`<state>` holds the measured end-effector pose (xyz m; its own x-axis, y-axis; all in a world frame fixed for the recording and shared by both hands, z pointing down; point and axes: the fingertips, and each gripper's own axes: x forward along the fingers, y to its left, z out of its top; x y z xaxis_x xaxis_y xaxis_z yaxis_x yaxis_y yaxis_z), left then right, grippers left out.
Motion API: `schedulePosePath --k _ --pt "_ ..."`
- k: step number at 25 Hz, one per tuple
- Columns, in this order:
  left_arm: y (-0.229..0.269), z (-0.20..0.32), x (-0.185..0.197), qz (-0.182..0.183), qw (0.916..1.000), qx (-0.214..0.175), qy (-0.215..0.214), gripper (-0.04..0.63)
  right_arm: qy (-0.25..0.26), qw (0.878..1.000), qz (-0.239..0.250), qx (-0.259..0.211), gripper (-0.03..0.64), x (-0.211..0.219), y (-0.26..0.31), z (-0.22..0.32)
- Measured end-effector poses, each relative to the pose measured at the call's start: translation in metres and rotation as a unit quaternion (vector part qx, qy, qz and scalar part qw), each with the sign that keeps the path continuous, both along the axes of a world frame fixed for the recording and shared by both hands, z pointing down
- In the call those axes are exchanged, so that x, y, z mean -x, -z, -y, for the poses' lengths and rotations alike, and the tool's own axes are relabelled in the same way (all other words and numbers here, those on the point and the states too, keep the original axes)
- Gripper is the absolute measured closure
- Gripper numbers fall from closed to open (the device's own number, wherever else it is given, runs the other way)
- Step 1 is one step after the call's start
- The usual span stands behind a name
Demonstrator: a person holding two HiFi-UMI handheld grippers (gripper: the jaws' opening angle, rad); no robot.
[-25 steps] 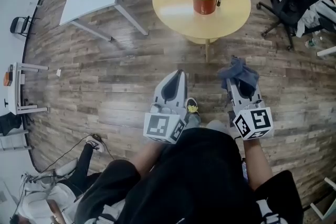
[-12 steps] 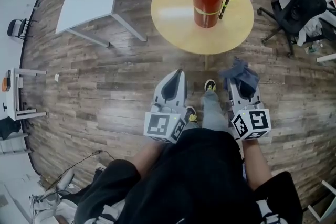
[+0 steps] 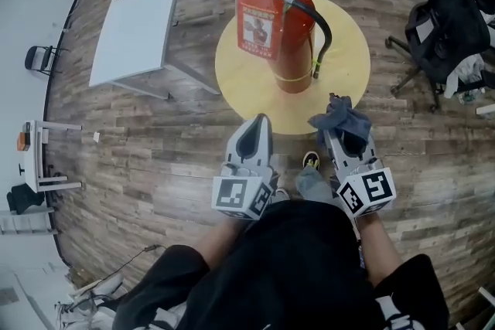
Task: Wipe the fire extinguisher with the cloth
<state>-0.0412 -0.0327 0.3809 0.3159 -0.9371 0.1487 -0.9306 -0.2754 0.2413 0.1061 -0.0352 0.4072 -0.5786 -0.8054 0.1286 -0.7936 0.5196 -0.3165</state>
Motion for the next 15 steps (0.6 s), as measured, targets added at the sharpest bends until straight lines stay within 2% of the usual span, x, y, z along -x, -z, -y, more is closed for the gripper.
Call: schedulePosePath --k 3,8,12,15 --pt "0.0 0.02 -0.007 0.006 0.9999 0.001 0.01 0.571 0.017 1.0 0.012 -0.001 0.511 -0.007 0.001 0.024" --pt "0.0 0.045 -0.008 0.01 0.9998 0.004 0.015 0.571 0.039 0.999 -0.023 -0.025 0.512 0.003 0.009 0.053" --pt "0.007 0.063 0.001 0.007 1.0 -0.005 0.005 0.571 0.053 0.997 -0.041 -0.032 0.512 0.022 0.015 0.074" --pt "0.011 0.073 0.006 0.007 0.9998 -0.014 -0.009 0.571 0.062 0.995 -0.062 -0.054 0.512 0.037 0.028 0.09"
